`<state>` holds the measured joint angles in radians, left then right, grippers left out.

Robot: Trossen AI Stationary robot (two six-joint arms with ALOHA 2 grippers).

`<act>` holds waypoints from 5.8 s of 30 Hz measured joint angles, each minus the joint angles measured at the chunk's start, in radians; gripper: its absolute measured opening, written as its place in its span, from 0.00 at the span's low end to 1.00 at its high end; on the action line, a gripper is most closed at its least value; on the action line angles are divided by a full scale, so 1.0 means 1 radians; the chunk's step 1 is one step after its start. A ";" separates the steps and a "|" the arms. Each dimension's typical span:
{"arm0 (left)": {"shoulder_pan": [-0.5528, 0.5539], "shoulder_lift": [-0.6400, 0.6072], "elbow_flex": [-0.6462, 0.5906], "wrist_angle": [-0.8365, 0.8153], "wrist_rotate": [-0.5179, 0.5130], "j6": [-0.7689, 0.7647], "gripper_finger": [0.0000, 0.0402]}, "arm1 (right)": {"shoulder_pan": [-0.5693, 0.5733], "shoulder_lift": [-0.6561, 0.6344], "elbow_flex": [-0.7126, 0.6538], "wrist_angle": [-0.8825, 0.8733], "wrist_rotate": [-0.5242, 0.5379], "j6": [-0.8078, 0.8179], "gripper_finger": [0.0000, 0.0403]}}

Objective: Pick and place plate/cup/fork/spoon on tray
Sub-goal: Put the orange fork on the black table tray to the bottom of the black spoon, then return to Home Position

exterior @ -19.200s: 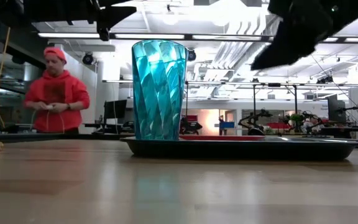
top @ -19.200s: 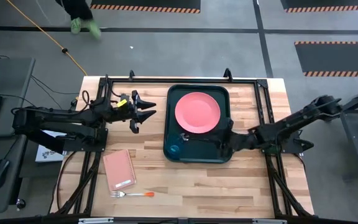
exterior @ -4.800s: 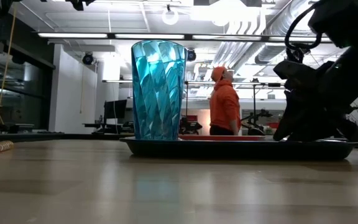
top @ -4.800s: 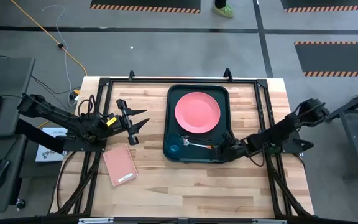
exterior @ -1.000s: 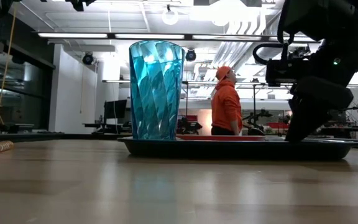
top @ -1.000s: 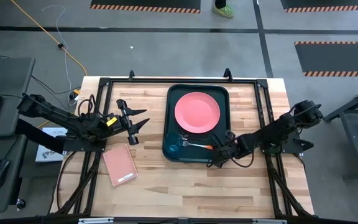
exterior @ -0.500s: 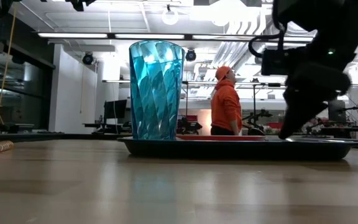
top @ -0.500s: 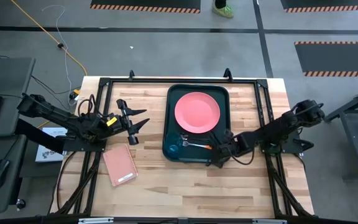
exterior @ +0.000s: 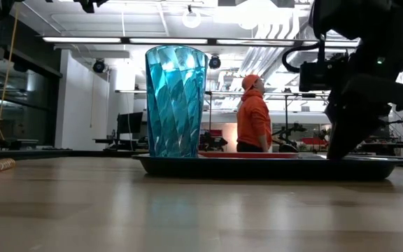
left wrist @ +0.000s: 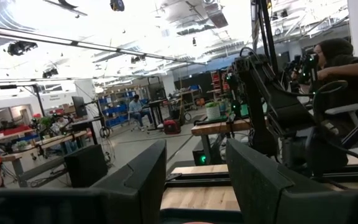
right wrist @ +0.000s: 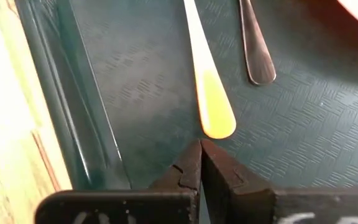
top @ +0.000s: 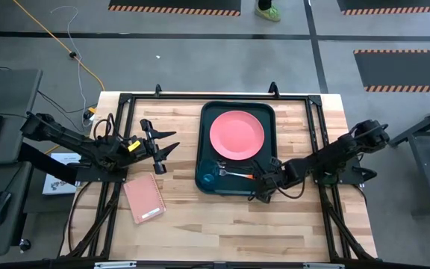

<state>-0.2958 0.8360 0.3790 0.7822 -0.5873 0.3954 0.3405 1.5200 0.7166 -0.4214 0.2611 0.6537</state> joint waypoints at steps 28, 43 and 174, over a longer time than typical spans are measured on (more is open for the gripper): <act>0.000 0.000 0.000 0.000 0.000 0.000 0.39 | -0.044 0.058 0.005 0.042 0.140 -0.019 0.00; 0.000 0.000 0.000 0.000 0.000 -0.001 0.39 | -0.047 0.058 0.052 0.236 0.074 -0.193 0.00; 0.269 -0.803 -0.367 -0.606 0.397 -0.358 0.01 | -0.229 -1.265 -0.510 0.448 0.060 -0.547 0.00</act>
<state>-0.0265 0.0334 0.0124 0.1761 -0.1902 0.0377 0.1117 0.2548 0.2069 0.0269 0.3216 0.1069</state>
